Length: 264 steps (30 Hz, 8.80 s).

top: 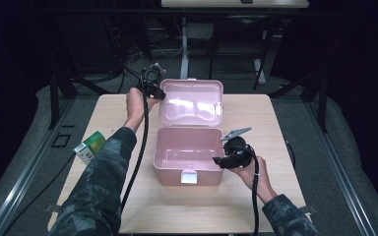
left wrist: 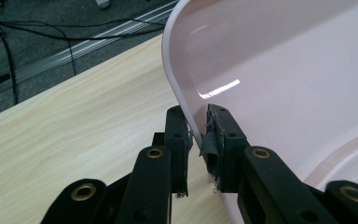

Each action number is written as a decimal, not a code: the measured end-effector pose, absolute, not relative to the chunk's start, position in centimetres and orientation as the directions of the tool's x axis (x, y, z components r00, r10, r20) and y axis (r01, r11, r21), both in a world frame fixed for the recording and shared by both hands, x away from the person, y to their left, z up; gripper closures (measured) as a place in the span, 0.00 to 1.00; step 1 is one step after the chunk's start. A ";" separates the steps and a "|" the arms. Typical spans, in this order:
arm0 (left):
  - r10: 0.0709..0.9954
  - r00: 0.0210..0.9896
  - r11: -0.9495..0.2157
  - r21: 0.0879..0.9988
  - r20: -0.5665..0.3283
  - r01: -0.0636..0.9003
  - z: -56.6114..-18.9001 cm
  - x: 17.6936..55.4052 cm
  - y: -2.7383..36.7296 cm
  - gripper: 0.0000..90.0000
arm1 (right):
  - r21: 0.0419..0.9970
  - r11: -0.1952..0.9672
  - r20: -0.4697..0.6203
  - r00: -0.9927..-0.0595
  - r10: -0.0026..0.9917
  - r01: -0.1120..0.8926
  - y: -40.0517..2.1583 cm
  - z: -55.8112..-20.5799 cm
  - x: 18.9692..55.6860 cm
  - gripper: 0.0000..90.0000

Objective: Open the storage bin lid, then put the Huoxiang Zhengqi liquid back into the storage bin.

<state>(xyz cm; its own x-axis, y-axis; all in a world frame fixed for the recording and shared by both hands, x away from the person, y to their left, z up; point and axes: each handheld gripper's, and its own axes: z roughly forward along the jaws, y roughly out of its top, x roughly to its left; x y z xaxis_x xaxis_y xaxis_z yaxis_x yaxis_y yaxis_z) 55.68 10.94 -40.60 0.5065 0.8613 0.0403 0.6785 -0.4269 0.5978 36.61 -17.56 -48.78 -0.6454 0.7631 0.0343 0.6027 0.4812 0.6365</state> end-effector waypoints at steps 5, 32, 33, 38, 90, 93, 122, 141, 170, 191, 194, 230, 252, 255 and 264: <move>0.866 0.493 -0.451 0.563 0.086 0.693 -41.5 56.0 10.5 0.88 | 0.641 0.476 0.041 -0.646 0.763 0.603 -17.6 -48.9 36.6 0.52; 0.902 0.431 -0.382 0.472 0.005 0.794 -46.8 57.6 10.6 0.87 | 0.647 0.461 0.047 -0.636 0.771 0.607 -17.5 -49.2 36.8 0.53; 0.902 0.432 -0.383 0.472 0.003 0.794 -46.8 57.6 10.6 0.87 | 0.647 0.460 0.048 -0.635 0.771 0.608 -17.5 -49.2 36.8 0.53; 0.900 0.436 -0.384 0.472 -0.001 0.794 -46.9 57.7 10.7 0.87 | 0.647 0.458 0.045 -0.630 0.775 0.610 -17.4 -49.2 36.7 0.53; 0.769 0.629 -0.582 0.535 0.116 0.612 -36.5 49.2 16.2 0.11 | 0.656 0.432 0.082 -0.627 0.775 0.619 -17.6 -48.9 36.3 0.41; 0.764 0.637 -0.587 0.520 0.103 0.620 -36.2 48.9 16.8 0.06 | 0.658 0.428 0.088 -0.628 0.773 0.619 -17.7 -48.8 36.2 0.38; 0.712 0.689 -0.672 0.416 0.136 0.612 -34.7 43.6 21.7 0.00 | 0.746 0.290 0.077 -0.510 0.857 0.599 -27.3 -47.9 30.9 0.03; 0.745 0.655 -0.644 0.389 0.126 0.659 -35.7 42.3 26.0 0.00 | 0.652 0.375 -0.014 -0.485 0.875 0.659 -27.3 -51.7 31.7 0.00; 0.759 0.640 -0.646 0.248 0.116 0.722 -39.3 43.2 29.5 0.00 | 0.544 0.470 -0.015 -0.552 0.833 0.695 -26.9 -53.1 32.6 0.00; 0.735 0.674 -0.677 0.147 0.072 0.722 -43.5 43.9 30.3 0.22 | 0.533 0.492 -0.016 -0.573 0.820 0.689 -26.3 -53.2 32.6 0.00; 0.733 0.677 -0.677 0.156 0.064 0.719 -43.5 44.1 30.3 0.30 | 0.525 0.498 -0.016 -0.577 0.817 0.690 -26.3 -53.3 32.6 0.00; 0.687 0.723 -0.726 0.005 0.071 0.688 -44.5 44.9 28.0 0.70 | 0.480 0.532 -0.042 -0.587 0.809 0.698 -26.2 -53.6 32.7 0.00; 0.639 0.766 -0.768 0.009 0.065 0.640 -41.1 43.6 27.3 0.70 | 0.479 0.536 -0.044 -0.590 0.806 0.696 -26.1 -53.7 32.7 0.00; 0.634 0.770 -0.772 0.005 0.064 0.635 -40.8 43.5 27.0 0.70 | 0.480 0.539 -0.049 -0.592 0.804 0.692 -26.2 -53.6 32.7 0.00; 0.617 0.784 -0.786 0.008 0.070 0.618 -39.5 43.3 26.7 0.70 | 0.477 0.540 -0.048 -0.593 0.803 0.693 -26.2 -53.7 32.7 0.00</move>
<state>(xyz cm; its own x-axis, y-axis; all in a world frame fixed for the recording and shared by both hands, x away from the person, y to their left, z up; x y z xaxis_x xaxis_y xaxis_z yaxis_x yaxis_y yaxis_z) 43.34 26.71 -39.50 0.7838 0.6170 0.0702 0.6181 -0.7861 0.0082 32.69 -26.21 -53.68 -0.5935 0.8034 -0.0481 0.6930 0.5405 0.4771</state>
